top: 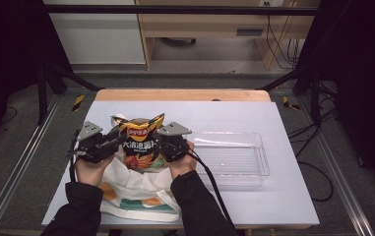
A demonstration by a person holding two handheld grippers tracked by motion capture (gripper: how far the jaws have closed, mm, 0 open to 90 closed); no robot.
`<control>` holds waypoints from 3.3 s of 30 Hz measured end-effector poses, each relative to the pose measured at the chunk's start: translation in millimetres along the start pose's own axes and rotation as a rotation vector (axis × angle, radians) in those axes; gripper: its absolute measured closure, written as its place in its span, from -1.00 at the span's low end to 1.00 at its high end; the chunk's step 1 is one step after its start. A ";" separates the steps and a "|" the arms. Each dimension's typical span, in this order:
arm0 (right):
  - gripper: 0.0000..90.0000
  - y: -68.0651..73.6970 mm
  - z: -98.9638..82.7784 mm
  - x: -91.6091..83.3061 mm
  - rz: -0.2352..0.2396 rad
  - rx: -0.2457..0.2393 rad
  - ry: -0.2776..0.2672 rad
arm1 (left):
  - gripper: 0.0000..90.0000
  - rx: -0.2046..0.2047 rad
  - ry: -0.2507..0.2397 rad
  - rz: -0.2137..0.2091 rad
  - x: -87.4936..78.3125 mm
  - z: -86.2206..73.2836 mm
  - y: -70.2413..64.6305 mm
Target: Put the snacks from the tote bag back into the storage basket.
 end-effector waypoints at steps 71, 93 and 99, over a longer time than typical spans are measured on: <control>0.64 13.7 11.5 -31.7 0.057 -0.005 -0.115 | 0.13 0.053 -0.074 -0.013 -41.9 -16.4 -26.1; 0.85 17.0 10.3 -29.9 0.078 -0.007 -0.110 | 0.57 -0.002 -0.087 -0.117 -28.7 -0.8 -24.3; 0.59 18.0 11.9 -30.3 0.077 -0.004 -0.125 | 0.90 0.019 -0.086 -0.059 -27.1 -3.4 -24.4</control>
Point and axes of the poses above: each handheld gripper's, and its own axes: x roughly forward along the jaws, z roughly out of its top, y roughly to its left, the point moved 10 cm from there along x, roughly forward along the jaws
